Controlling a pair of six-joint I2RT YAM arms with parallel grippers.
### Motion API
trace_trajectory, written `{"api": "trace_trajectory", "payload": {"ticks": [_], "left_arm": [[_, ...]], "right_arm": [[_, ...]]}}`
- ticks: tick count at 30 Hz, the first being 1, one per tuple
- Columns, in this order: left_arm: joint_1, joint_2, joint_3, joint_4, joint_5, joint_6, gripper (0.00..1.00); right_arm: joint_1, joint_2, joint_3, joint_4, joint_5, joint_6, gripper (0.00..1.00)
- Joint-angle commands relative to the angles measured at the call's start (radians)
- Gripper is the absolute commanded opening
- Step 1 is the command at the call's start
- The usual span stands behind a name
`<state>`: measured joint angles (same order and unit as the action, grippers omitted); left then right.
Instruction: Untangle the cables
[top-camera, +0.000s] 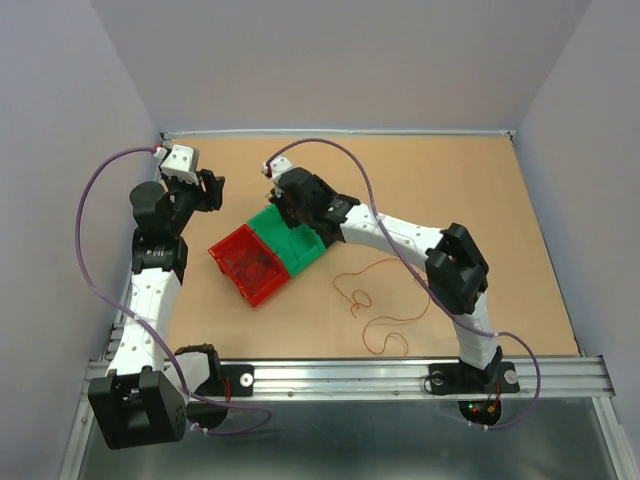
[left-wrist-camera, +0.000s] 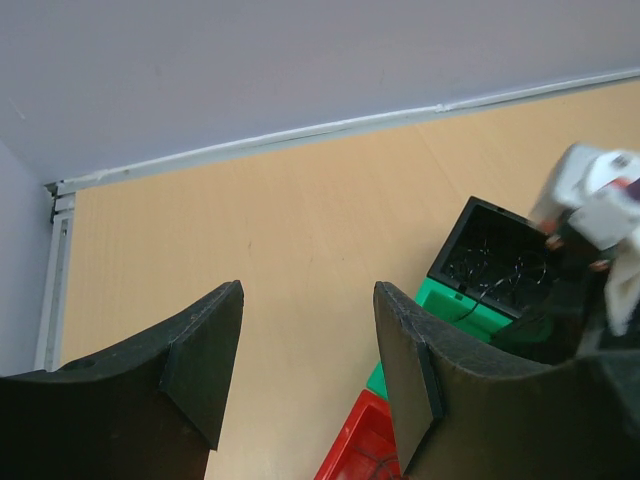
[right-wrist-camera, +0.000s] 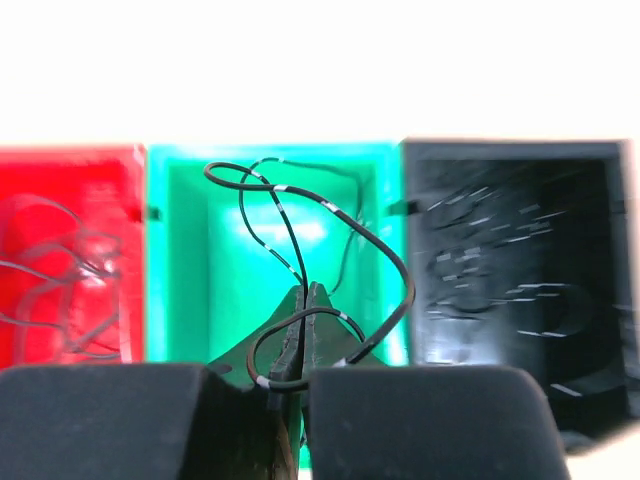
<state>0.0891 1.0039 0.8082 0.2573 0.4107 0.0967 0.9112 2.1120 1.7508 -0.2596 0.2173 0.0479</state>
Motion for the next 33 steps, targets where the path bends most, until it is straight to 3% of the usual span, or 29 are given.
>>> {"api": "trace_trajectory", "payload": {"ticks": [1,21,33], "left_arm": [[0.003,-0.007,-0.004,0.048,0.014,0.011,0.65],[0.003,0.007,-0.004,0.051,0.034,0.011,0.65],[0.004,0.004,-0.004,0.046,0.036,0.012,0.65]], "right_arm": [[0.003,-0.145,0.027,0.042,0.089,-0.039,0.01],[-0.098,-0.365,0.024,0.039,0.063,-0.082,0.01],[-0.103,-0.445,-0.161,0.039,0.050,-0.056,0.01]]}}
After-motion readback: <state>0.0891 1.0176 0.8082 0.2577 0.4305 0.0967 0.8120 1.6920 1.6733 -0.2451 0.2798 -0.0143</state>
